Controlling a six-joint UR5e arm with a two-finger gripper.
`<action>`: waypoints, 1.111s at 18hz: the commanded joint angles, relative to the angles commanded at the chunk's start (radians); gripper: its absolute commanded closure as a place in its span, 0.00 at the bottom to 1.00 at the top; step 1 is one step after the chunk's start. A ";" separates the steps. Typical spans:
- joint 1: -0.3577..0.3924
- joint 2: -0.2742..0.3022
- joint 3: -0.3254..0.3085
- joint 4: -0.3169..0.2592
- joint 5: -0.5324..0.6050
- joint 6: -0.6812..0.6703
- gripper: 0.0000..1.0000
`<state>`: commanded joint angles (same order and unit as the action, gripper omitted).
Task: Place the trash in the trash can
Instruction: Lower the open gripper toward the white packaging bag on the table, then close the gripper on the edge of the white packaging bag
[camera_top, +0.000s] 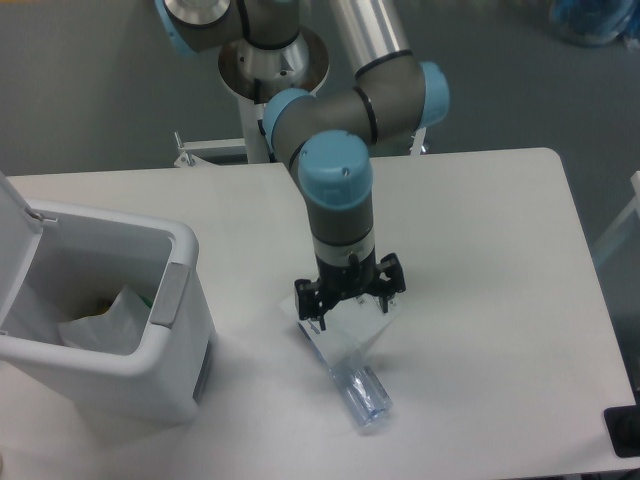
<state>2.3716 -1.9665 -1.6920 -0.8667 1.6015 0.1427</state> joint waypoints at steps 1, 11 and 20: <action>-0.006 -0.014 0.000 0.000 0.003 -0.008 0.00; -0.054 -0.063 -0.002 0.002 0.063 -0.032 0.00; -0.054 -0.066 -0.018 0.003 0.104 -0.032 0.00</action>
<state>2.3178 -2.0325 -1.7104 -0.8636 1.7057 0.1104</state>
